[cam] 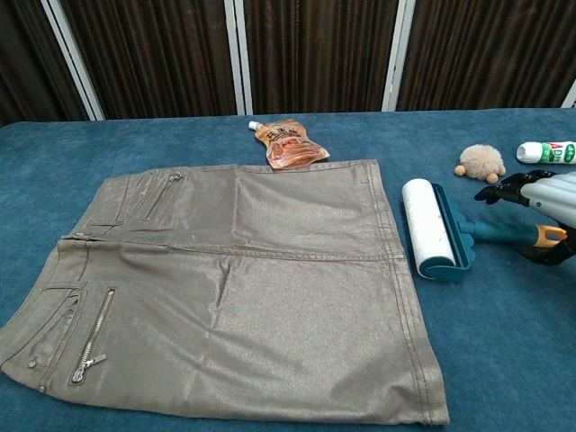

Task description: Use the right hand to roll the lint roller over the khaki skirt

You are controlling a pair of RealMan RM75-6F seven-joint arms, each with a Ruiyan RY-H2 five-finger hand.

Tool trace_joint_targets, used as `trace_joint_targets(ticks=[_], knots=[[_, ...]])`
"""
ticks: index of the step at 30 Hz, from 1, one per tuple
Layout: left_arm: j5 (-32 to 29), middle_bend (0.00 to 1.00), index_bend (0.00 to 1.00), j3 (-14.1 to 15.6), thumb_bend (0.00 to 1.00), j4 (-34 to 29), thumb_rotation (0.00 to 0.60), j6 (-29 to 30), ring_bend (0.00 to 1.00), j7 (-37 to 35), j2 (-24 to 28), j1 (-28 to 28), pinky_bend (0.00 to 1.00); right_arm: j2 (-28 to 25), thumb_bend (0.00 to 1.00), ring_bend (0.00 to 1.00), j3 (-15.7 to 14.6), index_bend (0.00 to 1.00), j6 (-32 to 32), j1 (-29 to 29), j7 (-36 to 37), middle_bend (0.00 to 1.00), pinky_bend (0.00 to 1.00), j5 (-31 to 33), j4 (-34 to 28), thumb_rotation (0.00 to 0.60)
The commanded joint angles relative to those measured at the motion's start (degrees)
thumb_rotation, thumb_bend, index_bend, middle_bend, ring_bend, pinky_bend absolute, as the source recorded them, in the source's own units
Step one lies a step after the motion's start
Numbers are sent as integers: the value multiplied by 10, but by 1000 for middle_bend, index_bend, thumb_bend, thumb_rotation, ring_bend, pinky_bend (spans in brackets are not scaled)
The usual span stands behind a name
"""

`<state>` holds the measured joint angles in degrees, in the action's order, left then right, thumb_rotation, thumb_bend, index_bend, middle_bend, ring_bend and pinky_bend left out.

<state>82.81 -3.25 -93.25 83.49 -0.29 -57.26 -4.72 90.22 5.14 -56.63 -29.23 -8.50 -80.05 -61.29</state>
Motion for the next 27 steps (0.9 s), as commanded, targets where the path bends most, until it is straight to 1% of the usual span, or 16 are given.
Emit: trace_joint_targets(ticks=[1, 8, 10, 12, 14, 16, 18, 21, 23, 27], knots=[[-2, 0, 0, -1, 0, 1, 600, -2, 0, 0, 0, -1, 0, 7, 392, 18, -1, 122, 5, -4, -3, 146, 33, 2, 10, 600], [-7, 0, 0, -2, 0, 3, 600, -7, 0, 0, -2, -3, 0, 32, 408, 94, -1, 169, 15, -13, -8, 207, 84, 6, 51, 600], [-9, 0, 0, -2, 0, 4, 600, -8, 0, 2, -2, -4, 0, 38, 420, 128, -2, 198, 17, -15, -7, 241, 128, 5, 63, 600], [-12, 0, 0, -3, 0, 4, 600, -11, 0, 3, -3, -5, 0, 45, 435, 182, -2, 249, 18, -18, -5, 303, 190, 4, 76, 600], [-14, 0, 0, -4, 0, 5, 600, -13, 0, 4, -4, -6, 0, 49, 457, 231, -4, 303, 19, -20, -1, 362, 229, 1, 86, 600], [-16, 0, 0, -4, 0, 5, 600, -16, 0, 4, -4, -7, 0, 51, 508, 289, -6, 369, 15, -22, 10, 430, 288, -6, 94, 600], [-18, 0, 0, -4, 0, 5, 600, -18, 0, 4, -5, -8, 0, 52, 589, 343, -8, 426, 5, -22, 25, 490, 349, -15, 97, 600], [-19, 0, 0, -4, 0, 6, 600, -19, 0, 5, -5, -8, 0, 47, 685, 371, -8, 458, -12, -23, 47, 520, 379, -27, 96, 600], [-19, 0, 0, -4, 0, 5, 600, -20, 0, 4, -5, -8, 0, 39, 728, 377, -9, 464, -23, -25, 62, 523, 385, -37, 87, 600], [-14, 0, 0, -3, 0, 2, 600, -15, 0, -1, -2, -7, 0, 9, 794, 384, -9, 473, -47, -33, 70, 525, 391, -61, 48, 600]])
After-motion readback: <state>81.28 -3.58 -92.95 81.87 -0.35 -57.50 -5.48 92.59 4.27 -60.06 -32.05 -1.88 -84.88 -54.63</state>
